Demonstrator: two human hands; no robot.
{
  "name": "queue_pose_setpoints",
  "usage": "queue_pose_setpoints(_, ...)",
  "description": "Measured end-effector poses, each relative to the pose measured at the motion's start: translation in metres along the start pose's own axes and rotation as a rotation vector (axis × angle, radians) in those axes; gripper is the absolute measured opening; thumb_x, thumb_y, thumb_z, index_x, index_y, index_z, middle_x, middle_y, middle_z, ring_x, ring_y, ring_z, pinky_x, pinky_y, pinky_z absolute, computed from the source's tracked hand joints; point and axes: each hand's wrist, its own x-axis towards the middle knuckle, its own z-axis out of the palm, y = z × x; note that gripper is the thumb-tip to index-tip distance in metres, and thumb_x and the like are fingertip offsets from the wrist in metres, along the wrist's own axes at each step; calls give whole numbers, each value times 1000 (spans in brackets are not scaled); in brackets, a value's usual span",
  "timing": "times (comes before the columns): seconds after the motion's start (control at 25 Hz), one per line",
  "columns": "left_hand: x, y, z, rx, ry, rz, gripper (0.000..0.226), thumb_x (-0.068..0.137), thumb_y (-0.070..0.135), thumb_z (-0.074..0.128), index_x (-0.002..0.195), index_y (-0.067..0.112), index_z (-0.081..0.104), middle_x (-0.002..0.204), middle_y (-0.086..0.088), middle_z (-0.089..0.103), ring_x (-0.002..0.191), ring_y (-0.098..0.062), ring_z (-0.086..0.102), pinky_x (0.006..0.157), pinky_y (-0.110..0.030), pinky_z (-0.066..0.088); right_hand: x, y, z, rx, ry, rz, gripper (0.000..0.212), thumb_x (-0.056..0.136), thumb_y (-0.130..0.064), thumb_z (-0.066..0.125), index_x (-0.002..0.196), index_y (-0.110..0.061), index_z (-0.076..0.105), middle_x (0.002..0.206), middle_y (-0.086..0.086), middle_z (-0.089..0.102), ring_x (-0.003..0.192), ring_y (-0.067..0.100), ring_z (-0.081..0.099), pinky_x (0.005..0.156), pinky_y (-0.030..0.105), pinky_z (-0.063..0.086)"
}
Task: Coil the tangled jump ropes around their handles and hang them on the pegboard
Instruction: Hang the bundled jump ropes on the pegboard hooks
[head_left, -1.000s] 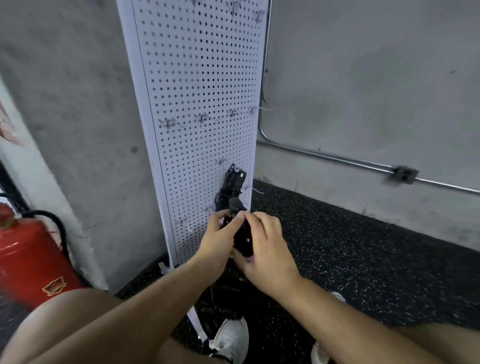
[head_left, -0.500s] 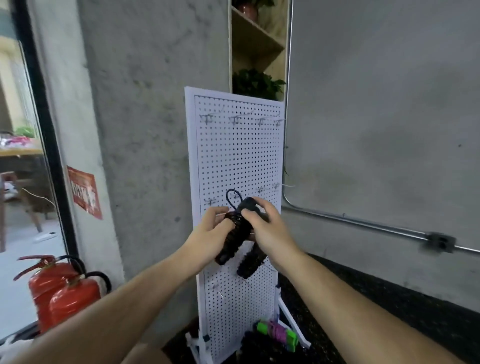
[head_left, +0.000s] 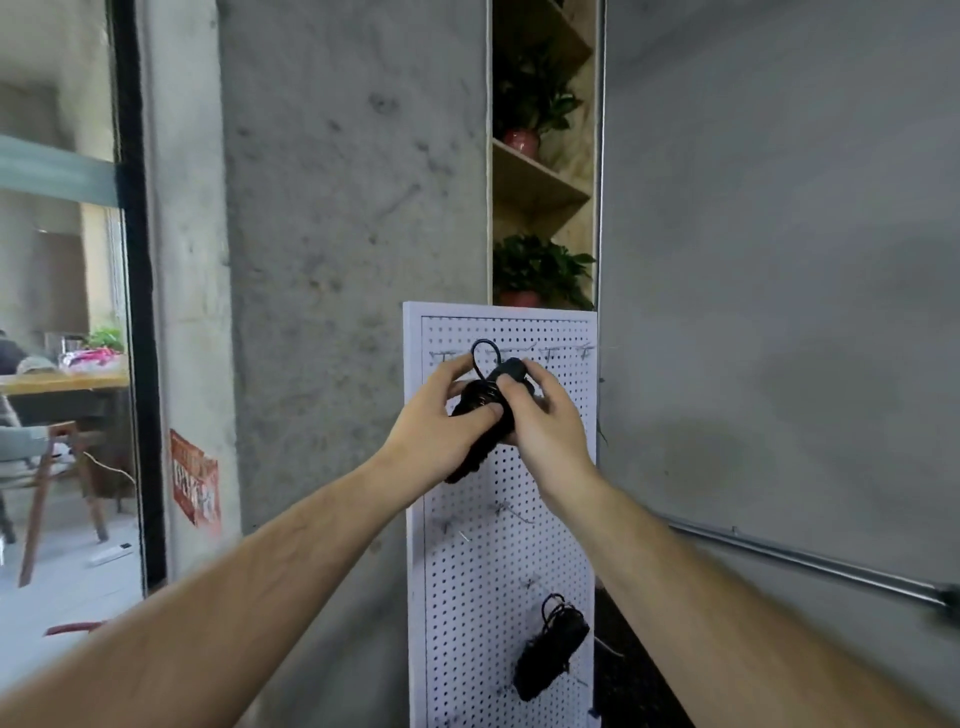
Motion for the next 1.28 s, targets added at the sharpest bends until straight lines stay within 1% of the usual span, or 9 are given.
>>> queue_pose_setpoints(0.16,27,10,0,6,16,1,40,92,19,68,126,36,54,117,14,64,79,14,65,56,-13,54,26,-9,4,12,-14,19,36,92,-35,68,127,-36,61,116,-3,72,104,16,71,95,42,57)
queue_pose_setpoints(0.36,46,5,-4,3,38,-121,36,91,22,67,124,29,56,100,1,76,75,-23,76,64,-42,63,52,-2,14,-87,-46,72,40,87,-44,66,126,-35,63,117,-4,71,101,15,70,91,41,59)
queue_pose_setpoints(0.6,45,-26,-7,179,-12,-112,29,93,14,57,102,41,57,94,0,74,77,-27,71,68,-45,61,58,29,26,-160,-105,119,55,84,-39,64,138,-39,52,128,-6,64,111,15,65,98,42,55)
queue_pose_setpoints(0.72,46,-54,-8,345,-91,17,45,92,6,48,124,37,57,89,11,69,64,-9,65,54,-26,50,51,39,24,-248,-159,45,56,93,-27,64,144,-39,45,130,-15,57,108,1,57,93,20,51)
queue_pose_setpoints(0.8,47,-74,-10,435,-129,103,54,92,5,46,138,33,50,104,10,67,78,1,61,69,-20,48,43,44,23,-322,-175,-33,57,98,-22,61,149,-38,40,129,-17,54,110,-1,56,90,12,47)
queue_pose_setpoints(0.88,46,-91,-10,519,-128,158,59,93,11,46,148,28,38,134,5,57,116,-4,57,97,-31,51,36,54,21,-406,-161,-123,59,100,-25,57,152,-41,34,140,-13,52,119,6,58,101,24,49)
queue_pose_setpoints(0.96,36,-103,-5,680,-97,173,69,97,21,45,160,21,17,165,3,24,151,-15,26,123,-37,27,23,66,14,-514,-168,-176,60,103,-28,52,155,-41,27,140,-10,47,120,7,56,103,23,44)
queue_pose_setpoints(1.08,4,-118,10,923,-15,293,66,102,26,35,161,8,10,168,-1,1,156,-16,0,125,-32,1,-10,83,-3,-715,-203,-324,52,106,-30,44,156,-30,30,151,-6,39,128,6,47,101,20,39)
queue_pose_setpoints(1.28,-69,-162,46,934,-157,325,57,100,26,37,152,4,38,160,-9,36,147,-24,33,122,-41,26,-74,142,-54,-1031,-267,-374,43,106,-30,41,145,-12,45,138,4,50,121,20,53,93,35,50)
